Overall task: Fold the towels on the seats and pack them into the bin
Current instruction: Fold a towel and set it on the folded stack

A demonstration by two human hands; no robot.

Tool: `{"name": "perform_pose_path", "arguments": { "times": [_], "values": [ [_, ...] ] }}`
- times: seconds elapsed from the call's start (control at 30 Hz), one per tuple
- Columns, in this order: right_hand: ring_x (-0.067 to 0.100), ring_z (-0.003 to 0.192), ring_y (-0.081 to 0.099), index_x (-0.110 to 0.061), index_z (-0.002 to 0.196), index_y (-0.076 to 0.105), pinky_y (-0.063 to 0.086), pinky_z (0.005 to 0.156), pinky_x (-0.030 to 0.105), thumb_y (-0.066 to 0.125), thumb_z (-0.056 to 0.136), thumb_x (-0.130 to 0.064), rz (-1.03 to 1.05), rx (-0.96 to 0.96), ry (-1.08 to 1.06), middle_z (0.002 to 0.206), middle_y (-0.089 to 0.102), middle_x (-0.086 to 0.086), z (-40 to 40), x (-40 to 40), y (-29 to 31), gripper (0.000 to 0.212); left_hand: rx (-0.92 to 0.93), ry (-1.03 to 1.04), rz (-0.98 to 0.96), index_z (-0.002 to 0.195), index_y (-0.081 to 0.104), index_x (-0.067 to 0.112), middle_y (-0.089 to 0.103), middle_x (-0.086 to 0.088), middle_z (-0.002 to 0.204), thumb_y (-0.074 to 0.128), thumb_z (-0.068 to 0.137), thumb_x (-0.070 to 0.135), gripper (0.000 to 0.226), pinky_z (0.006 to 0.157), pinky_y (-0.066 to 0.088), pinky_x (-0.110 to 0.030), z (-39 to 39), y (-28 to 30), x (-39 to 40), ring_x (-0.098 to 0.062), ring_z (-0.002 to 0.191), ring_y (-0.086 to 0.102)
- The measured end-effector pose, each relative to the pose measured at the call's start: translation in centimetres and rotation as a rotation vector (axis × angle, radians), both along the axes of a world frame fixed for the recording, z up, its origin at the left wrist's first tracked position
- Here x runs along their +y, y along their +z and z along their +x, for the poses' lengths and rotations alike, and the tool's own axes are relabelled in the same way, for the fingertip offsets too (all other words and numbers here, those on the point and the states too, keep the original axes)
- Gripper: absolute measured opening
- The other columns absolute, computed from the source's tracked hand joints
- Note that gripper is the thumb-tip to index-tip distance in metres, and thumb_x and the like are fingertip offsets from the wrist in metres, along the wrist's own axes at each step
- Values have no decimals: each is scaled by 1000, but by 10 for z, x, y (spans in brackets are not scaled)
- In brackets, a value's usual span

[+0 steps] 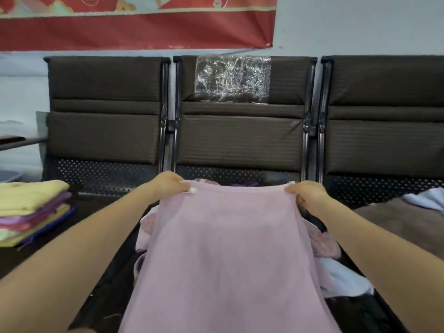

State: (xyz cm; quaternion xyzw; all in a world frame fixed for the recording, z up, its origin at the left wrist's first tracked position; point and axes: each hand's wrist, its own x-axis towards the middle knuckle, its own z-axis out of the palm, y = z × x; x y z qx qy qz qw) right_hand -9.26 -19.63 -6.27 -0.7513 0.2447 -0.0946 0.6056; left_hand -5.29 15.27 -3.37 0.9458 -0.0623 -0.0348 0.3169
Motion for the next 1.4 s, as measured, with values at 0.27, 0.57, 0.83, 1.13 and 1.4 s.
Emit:
{"name": "perform_pose_path", "arguments": {
  "times": [0.27,0.57,0.83,1.13,1.4],
  "values": [
    [23,80,58,-19,70,59,52,80,35,74,79,-7,0,-206,-139,77,61,1,49,-5,-45,21,-9,126,-394,81,71,23,67,1,93,70,84,14,10,71,47,-22,58,-48,-20,-12,82,60],
    [21,99,60,-14,99,65,47,99,31,55,85,4,-190,-181,-216,103,65,5,69,-11,-76,25,-49,395,-592,111,70,9,65,-3,105,67,83,4,28,85,47,-24,95,-86,-33,-16,92,58],
    [21,92,55,-10,126,57,41,76,28,52,88,-4,-422,-81,-130,119,62,10,13,-10,-38,39,-169,292,72,133,52,20,52,-14,131,57,90,40,48,88,51,-41,47,-71,-18,-35,115,53],
    [-1,60,53,-14,82,69,42,68,11,63,91,-18,-581,-203,654,68,61,-9,-122,68,-16,12,-303,-155,-50,105,67,22,62,6,98,61,89,27,17,85,47,-30,-89,-49,-48,-16,93,60],
    [6,80,48,-23,103,59,42,78,23,76,76,-45,-924,-83,1265,91,55,-9,-187,98,-53,40,-74,-545,171,87,68,32,61,21,82,60,90,35,9,71,39,-10,-178,-73,-25,6,77,54]
  ]
}}
